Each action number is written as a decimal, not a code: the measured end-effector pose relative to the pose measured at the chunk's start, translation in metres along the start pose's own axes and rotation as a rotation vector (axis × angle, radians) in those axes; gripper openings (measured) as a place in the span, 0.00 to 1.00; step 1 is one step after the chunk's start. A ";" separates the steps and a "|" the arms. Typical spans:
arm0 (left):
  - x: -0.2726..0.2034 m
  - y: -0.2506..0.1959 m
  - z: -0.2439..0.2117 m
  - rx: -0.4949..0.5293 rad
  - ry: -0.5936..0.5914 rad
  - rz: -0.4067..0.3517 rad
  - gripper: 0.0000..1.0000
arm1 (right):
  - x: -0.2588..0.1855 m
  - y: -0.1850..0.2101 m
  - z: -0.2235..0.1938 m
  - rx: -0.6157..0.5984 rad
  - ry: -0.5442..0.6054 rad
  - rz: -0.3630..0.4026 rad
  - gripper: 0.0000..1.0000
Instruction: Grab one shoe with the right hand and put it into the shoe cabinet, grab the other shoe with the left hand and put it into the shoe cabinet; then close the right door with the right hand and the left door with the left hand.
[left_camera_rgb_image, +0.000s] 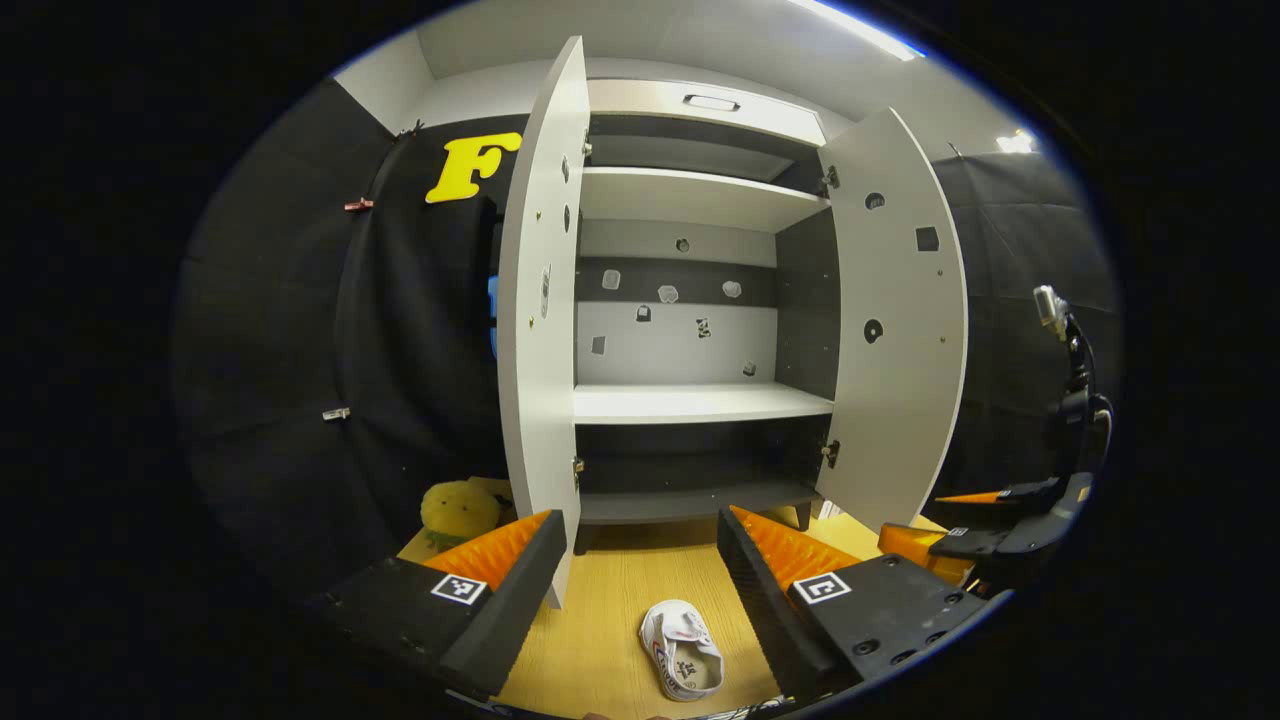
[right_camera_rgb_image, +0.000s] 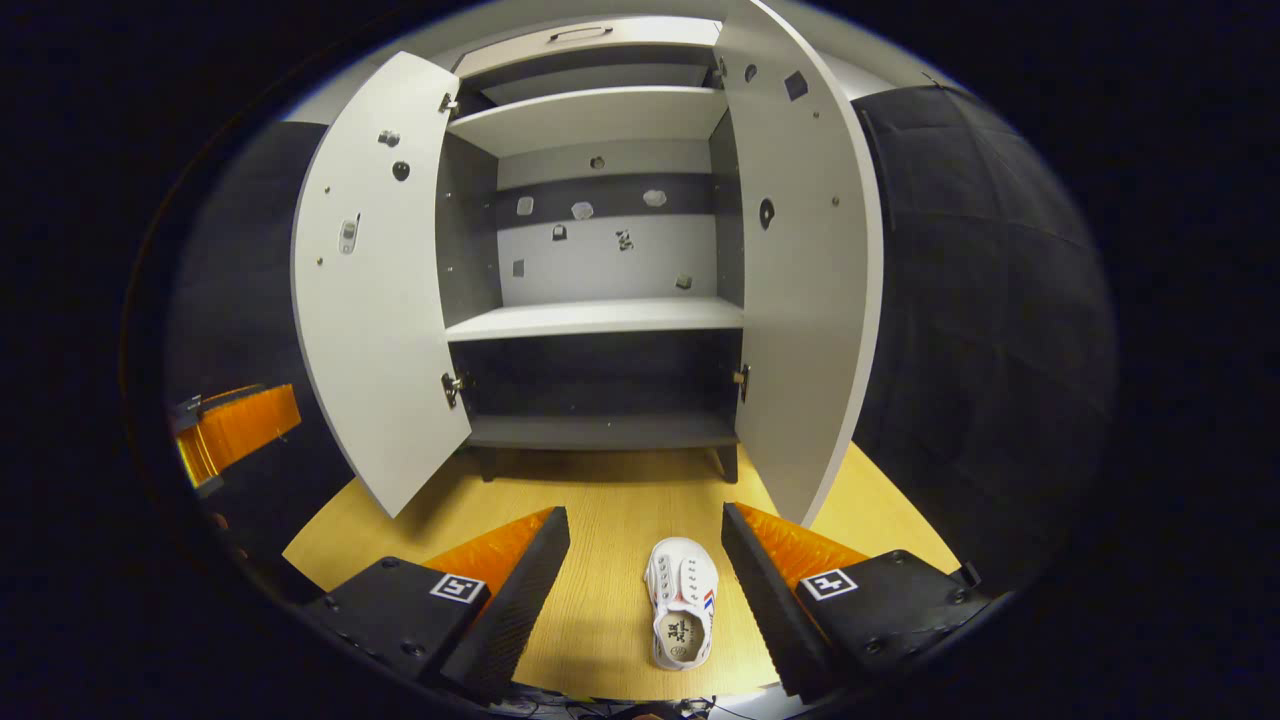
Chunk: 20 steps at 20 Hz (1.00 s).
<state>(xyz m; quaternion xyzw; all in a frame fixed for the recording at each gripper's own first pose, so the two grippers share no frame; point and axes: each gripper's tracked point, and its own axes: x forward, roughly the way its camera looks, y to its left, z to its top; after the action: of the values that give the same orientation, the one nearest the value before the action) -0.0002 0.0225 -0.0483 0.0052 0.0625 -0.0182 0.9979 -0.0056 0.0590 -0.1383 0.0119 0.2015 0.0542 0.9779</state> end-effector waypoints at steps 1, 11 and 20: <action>0.000 0.001 -0.006 -0.004 0.013 0.000 0.95 | 0.003 0.001 -0.013 0.002 0.031 0.006 0.98; -0.013 0.023 -0.044 -0.046 0.104 0.057 0.95 | 0.038 0.010 -0.138 0.024 0.334 0.068 0.99; -0.016 0.043 -0.072 -0.033 0.177 0.134 0.95 | 0.075 0.007 -0.214 0.018 0.522 0.064 1.00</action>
<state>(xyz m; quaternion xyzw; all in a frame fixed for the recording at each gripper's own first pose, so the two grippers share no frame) -0.0232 0.0668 -0.1172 -0.0053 0.1501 0.0503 0.9874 -0.0228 0.0741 -0.3643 0.0123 0.4471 0.0846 0.8904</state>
